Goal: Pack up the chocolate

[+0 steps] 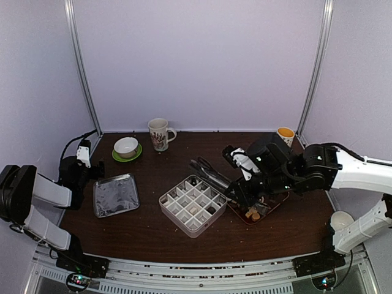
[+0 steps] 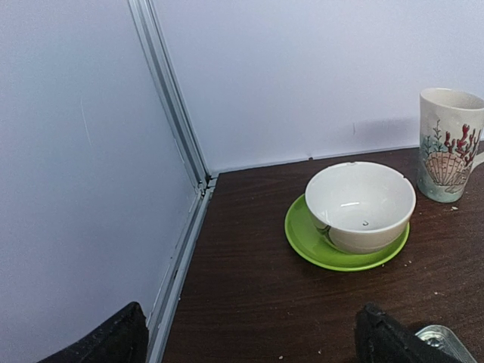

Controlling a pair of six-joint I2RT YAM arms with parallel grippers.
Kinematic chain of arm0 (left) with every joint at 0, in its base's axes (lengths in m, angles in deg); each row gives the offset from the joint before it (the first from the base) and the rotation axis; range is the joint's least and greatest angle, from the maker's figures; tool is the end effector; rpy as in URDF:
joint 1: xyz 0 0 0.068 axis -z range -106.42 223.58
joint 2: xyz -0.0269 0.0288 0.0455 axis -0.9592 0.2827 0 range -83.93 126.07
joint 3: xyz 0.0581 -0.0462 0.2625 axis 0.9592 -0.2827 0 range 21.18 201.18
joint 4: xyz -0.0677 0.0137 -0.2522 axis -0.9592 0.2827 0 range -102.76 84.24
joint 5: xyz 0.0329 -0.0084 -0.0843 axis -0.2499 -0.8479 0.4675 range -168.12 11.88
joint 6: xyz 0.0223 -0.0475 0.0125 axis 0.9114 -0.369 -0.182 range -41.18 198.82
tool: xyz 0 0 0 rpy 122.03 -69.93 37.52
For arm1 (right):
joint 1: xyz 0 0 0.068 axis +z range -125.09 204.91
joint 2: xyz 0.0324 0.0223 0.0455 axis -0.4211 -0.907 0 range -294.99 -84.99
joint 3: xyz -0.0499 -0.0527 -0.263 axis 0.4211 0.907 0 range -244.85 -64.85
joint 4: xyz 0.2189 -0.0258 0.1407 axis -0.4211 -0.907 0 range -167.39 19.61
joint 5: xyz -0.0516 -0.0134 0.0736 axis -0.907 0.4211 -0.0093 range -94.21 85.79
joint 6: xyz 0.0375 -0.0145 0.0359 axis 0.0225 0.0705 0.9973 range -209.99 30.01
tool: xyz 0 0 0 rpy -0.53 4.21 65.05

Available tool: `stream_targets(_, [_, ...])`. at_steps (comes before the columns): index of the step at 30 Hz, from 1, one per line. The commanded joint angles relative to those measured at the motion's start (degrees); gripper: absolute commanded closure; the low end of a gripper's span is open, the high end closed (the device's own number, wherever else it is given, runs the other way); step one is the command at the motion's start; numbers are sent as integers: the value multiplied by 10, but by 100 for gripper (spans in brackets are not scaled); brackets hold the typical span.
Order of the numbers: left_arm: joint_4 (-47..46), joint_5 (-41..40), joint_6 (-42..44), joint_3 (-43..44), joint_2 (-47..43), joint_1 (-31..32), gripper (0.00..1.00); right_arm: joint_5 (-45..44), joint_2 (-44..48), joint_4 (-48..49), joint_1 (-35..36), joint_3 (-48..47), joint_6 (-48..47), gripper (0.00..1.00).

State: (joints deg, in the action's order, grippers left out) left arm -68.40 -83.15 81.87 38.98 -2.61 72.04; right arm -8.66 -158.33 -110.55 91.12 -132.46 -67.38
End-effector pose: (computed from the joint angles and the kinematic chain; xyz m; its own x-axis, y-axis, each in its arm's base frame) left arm 0.2513 0.0099 0.1668 -0.1430 0.0492 -0.9885 -0.1061 0.9922 0.0647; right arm 0.1116 0.2463 0.3231 -0.6097 -0.4329 -0.6640 -0.7107 0.6695 0.2162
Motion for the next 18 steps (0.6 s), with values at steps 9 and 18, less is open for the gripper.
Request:
stream_targets(9, [-22, -1, -5, 13, 3, -5, 2, -36, 97, -164, -35, 85, 65, 65])
stream_targets(18, [-22, -1, -6, 12, 3, -5, 2, 11, 120, -252, -78, 117, 88, 65])
